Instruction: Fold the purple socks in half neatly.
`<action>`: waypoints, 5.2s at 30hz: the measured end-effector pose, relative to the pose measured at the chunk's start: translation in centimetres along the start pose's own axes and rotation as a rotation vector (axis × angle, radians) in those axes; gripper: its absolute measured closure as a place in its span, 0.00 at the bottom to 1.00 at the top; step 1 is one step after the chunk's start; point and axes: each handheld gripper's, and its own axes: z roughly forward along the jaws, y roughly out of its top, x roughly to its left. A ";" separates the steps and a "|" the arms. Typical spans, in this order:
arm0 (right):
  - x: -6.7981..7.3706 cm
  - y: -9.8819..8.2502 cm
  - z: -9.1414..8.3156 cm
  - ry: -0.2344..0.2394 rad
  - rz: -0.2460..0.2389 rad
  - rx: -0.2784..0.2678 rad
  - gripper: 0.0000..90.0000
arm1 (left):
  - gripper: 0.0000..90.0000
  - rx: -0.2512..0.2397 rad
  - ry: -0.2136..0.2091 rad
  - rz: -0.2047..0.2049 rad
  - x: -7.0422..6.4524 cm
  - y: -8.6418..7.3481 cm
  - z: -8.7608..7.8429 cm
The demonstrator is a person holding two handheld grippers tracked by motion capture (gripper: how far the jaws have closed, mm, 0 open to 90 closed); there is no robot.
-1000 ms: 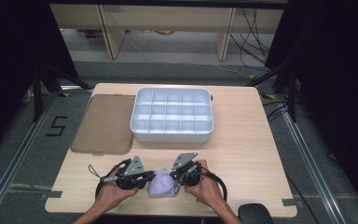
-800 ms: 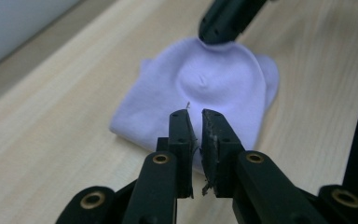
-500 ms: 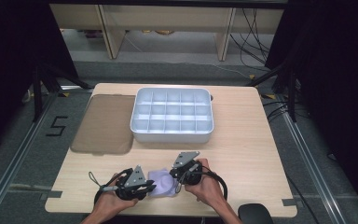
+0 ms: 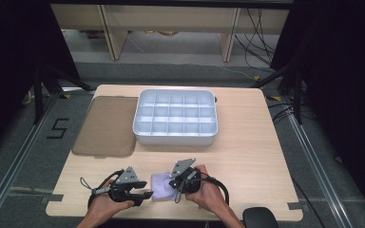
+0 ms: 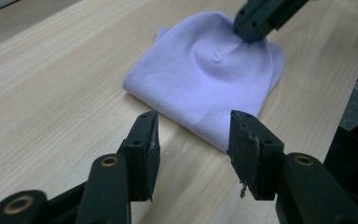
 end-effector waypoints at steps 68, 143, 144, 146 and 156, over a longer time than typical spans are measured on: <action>-1.9 2.5 2.8 -0.086 0.106 -0.110 1.00 | 0.87 -0.027 0.057 -0.014 1.4 1.7 1.4; -3.7 0.7 1.7 -0.005 0.145 -0.064 0.99 | 0.77 -0.026 -0.025 0.135 -2.9 4.0 3.1; -3.7 0.7 1.6 -0.006 0.146 -0.065 0.98 | 0.77 -0.058 -0.049 0.107 -2.8 4.0 2.7; -3.6 0.6 1.5 -0.006 0.157 -0.054 0.98 | 0.79 -0.081 -0.061 0.080 -2.4 4.1 1.5; -3.6 0.6 1.5 -0.007 0.156 -0.044 0.99 | 0.89 0.019 -0.039 0.131 -3.2 2.2 3.5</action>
